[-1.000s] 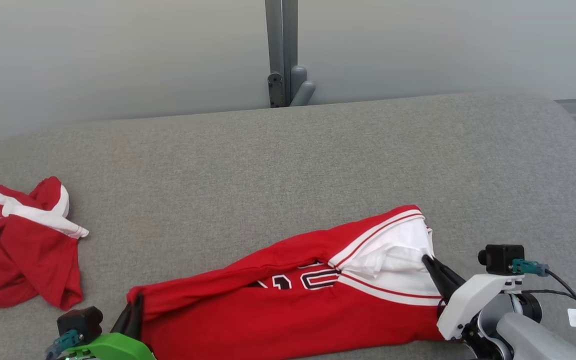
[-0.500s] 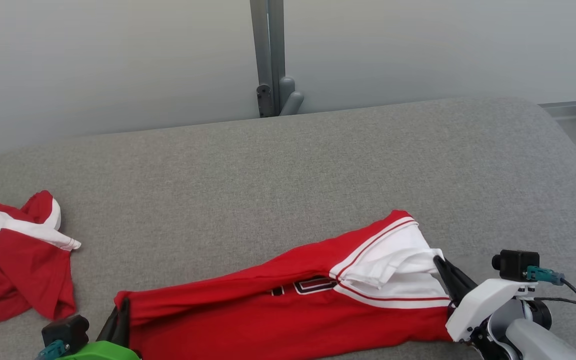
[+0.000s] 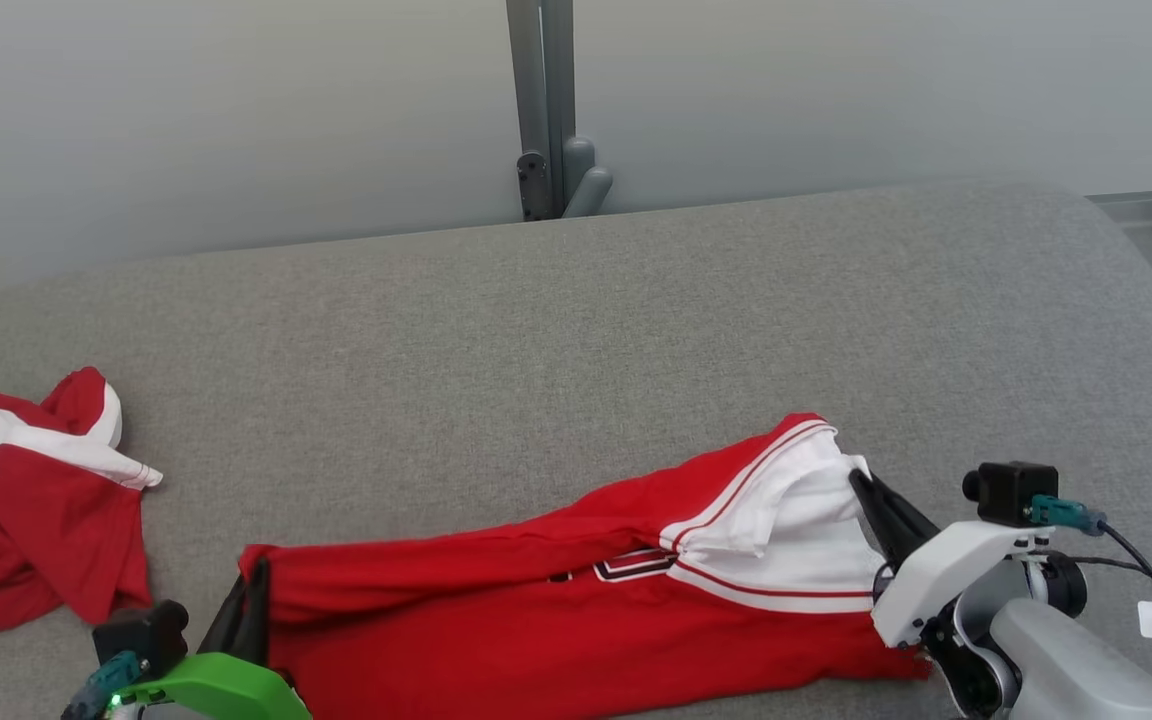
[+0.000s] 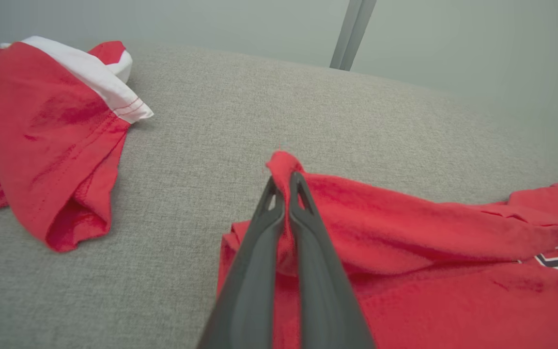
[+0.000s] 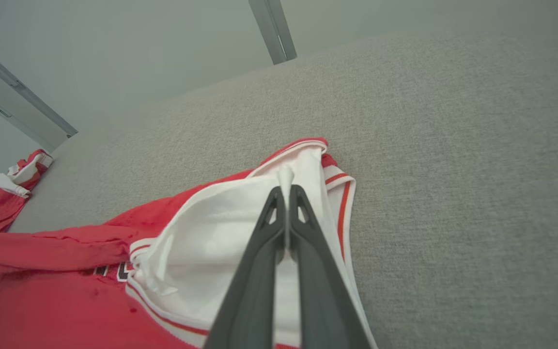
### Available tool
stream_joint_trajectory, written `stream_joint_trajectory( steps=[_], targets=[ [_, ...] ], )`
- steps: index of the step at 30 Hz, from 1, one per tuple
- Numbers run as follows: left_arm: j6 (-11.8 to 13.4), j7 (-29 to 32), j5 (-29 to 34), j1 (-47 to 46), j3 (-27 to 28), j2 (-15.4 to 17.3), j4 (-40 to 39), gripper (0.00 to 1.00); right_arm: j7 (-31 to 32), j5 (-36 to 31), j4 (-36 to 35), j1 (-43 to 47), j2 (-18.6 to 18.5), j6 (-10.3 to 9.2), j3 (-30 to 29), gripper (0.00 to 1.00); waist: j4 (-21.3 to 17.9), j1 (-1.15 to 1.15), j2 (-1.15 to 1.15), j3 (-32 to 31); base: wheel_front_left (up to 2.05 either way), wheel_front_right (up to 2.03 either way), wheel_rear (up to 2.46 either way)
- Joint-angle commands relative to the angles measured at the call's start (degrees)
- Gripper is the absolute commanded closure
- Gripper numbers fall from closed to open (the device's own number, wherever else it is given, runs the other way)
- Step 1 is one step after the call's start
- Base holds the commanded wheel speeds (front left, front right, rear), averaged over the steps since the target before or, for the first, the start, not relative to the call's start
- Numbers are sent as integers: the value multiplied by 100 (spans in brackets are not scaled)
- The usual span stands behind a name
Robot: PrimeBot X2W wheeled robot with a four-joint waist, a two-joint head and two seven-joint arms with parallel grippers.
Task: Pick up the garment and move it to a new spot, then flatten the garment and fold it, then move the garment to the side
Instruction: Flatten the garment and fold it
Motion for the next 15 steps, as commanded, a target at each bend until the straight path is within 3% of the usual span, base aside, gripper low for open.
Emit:
stream_joint_trajectory(
  steps=[1,15],
  targets=[
    [12,-1,83,-111,51,17,-76,100,-29,-114,12,-102,6,-7,-75,100,17,0,0,21,0,0,0],
    [12,-1,317,48,251,-67,-621,100,-32,-905,-342,130,271,-7,-1023,100,79,0,0,69,0,0,0]
  ],
)
